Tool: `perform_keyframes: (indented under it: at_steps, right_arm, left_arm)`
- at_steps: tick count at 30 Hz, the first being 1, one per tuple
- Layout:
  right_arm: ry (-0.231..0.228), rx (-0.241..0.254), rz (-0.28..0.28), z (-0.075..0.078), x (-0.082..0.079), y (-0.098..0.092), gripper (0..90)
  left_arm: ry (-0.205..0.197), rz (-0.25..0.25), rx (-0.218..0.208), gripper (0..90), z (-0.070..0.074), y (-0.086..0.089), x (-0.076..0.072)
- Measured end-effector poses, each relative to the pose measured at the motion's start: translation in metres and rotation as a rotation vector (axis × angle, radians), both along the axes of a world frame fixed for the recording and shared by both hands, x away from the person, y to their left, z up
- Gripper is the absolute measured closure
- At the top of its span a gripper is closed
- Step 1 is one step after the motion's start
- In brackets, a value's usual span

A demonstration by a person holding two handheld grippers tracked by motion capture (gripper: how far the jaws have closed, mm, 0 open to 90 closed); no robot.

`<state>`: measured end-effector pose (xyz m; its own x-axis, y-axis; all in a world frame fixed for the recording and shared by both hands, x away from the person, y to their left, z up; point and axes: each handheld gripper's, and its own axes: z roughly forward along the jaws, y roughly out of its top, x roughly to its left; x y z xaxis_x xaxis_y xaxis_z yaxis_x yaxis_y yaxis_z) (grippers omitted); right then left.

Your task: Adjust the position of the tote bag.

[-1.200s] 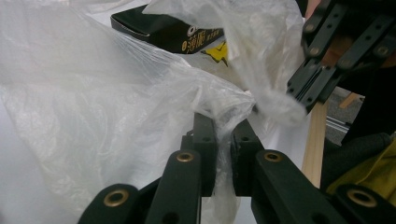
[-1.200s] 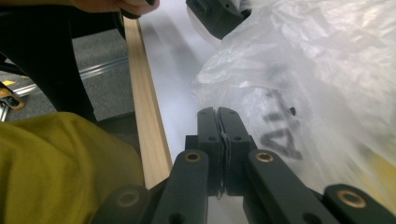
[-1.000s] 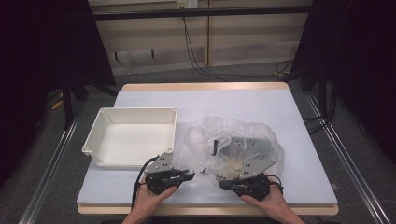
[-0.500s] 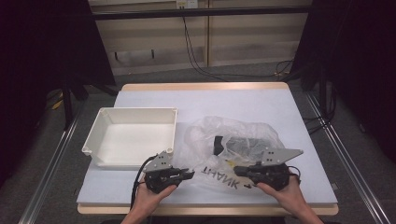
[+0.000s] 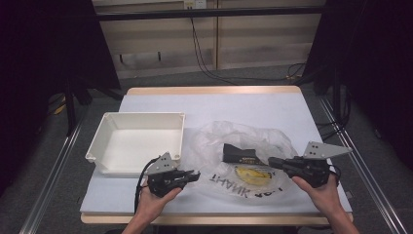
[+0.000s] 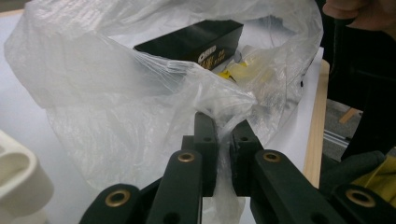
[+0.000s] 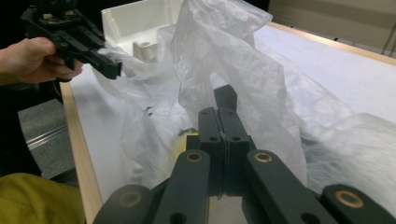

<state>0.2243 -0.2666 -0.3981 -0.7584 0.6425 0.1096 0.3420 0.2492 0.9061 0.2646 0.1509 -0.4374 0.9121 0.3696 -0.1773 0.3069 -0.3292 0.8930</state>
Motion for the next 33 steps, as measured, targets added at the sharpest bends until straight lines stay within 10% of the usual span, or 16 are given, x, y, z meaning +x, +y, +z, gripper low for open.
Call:
perform_keyframes:
  at_steps: [9, 33]
  right_arm:
    - [-0.025, -0.003, -0.071, 0.008, -0.001, -0.023, 89.9]
    - [-0.008, -0.081, -0.345, -0.006, 0.006, -0.085, 90.0]
  left_arm:
    - [-0.013, 0.018, -0.034, 85.8, 0.017, 0.005, 0.0]
    - [-0.026, 0.104, 0.09, 87.5, 0.016, 0.023, 0.0]
